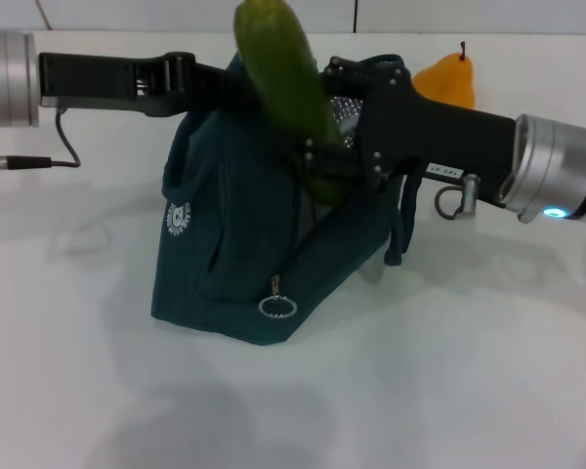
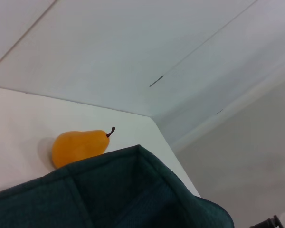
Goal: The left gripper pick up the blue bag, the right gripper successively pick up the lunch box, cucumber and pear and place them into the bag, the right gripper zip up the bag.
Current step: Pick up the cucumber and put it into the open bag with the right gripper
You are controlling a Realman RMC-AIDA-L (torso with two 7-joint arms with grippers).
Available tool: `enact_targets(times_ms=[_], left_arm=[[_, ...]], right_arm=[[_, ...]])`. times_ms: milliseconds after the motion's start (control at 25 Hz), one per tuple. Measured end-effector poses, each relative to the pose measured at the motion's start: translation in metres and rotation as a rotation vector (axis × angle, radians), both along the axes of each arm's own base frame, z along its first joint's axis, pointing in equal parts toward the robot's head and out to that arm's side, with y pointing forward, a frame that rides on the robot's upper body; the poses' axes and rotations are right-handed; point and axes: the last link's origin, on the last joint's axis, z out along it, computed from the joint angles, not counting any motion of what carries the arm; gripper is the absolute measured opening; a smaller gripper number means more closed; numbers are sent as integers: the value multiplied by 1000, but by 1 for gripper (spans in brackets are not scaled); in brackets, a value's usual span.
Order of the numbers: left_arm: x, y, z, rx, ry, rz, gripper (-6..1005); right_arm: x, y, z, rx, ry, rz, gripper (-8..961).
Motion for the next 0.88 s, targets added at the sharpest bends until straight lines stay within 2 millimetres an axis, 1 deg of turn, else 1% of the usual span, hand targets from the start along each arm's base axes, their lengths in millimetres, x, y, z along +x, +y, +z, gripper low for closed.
enact_targets(times_ms=[400, 640, 880], left_arm=[[2, 1, 0, -2, -4, 1, 46], [3, 1, -1, -5, -5, 1, 46], [4, 1, 0, -5, -3, -2, 46]], right_arm=[[3, -1, 0, 21, 6, -6, 686], [5, 1, 2, 29, 36, -44, 691], [3, 1, 0, 23, 27, -42, 703]])
